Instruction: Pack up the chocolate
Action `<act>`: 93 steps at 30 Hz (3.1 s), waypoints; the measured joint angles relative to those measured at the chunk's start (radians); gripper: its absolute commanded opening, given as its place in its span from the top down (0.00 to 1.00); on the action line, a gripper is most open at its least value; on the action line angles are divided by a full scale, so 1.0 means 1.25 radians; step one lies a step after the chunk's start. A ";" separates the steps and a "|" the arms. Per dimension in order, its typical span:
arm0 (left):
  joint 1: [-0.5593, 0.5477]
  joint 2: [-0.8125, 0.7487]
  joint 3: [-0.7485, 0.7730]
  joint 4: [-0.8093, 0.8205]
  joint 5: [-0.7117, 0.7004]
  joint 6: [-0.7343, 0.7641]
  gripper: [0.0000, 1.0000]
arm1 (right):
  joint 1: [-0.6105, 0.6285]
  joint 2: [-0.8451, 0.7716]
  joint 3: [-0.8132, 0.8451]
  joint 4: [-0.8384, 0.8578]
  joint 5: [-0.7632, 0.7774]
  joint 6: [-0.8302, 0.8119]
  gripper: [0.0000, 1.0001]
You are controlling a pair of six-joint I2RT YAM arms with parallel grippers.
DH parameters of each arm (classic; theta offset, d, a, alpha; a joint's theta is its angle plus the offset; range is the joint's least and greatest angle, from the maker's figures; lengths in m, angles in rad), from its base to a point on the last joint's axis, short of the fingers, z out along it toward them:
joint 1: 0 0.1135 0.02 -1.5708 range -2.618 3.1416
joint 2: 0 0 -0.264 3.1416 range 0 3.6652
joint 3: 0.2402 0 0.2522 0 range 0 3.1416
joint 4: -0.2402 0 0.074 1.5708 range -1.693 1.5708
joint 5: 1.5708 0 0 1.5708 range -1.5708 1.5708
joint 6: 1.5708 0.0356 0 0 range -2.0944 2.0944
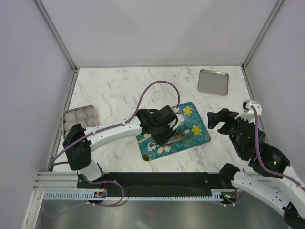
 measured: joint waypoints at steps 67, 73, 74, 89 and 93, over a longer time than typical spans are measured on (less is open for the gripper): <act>0.912 -0.297 -0.132 -0.078 -0.276 -0.141 0.75 | 0.000 0.137 0.044 0.027 -0.219 -0.025 0.07; 0.977 -0.314 -0.233 -0.070 -0.297 -0.141 0.76 | 0.000 0.173 0.085 0.035 -0.272 -0.028 0.07; 0.978 -0.323 -0.238 -0.067 -0.297 -0.141 0.77 | 0.000 0.175 0.085 0.037 -0.278 -0.028 0.07; 0.980 -0.391 -0.240 -0.060 -0.334 -0.144 0.72 | 0.000 0.210 0.085 0.037 -0.345 -0.016 0.07; 0.980 -0.395 -0.251 -0.060 -0.336 -0.145 0.69 | 0.000 0.200 0.085 0.037 -0.347 -0.016 0.07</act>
